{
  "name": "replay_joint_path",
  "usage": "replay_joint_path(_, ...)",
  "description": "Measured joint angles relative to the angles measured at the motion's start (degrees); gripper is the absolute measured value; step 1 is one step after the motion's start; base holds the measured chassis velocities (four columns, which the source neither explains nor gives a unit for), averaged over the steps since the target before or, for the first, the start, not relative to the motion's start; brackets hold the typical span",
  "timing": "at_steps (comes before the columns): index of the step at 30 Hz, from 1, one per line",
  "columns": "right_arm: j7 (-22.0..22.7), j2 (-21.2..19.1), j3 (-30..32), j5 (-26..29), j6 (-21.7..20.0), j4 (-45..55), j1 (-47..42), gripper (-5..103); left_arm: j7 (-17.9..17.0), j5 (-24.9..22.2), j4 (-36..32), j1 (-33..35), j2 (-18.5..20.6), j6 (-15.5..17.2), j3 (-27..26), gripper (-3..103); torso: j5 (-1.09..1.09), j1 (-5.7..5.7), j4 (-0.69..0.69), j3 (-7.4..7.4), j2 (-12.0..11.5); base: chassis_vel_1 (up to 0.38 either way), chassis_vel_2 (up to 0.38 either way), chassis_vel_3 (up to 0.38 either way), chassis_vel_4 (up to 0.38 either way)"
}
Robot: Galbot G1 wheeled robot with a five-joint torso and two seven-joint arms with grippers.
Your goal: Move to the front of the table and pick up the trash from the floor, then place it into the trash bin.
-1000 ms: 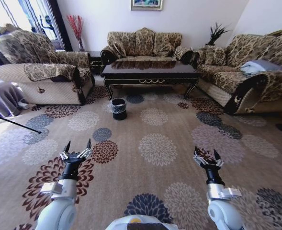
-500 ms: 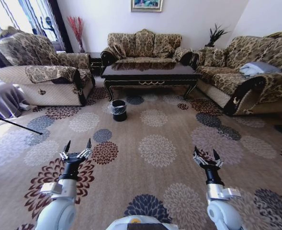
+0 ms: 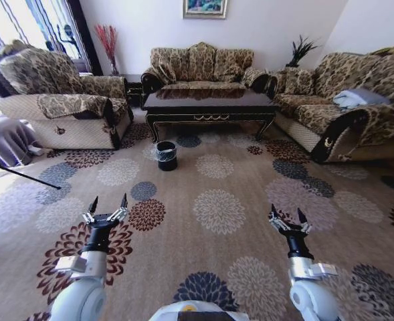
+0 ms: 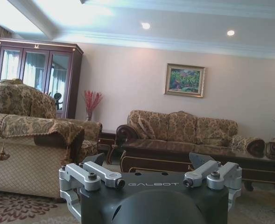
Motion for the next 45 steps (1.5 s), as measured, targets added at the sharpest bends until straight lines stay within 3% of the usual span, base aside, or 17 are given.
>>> replay_joint_path(45,-0.7,0.2,-0.2,0.3,0.6,-0.7,0.1,100,0.5,0.2,0.4,-0.1,0.2,-0.3,0.3,100,0.02,3.80,0.00,6.15,10.0,-0.005,-0.003,0.006,0.003)
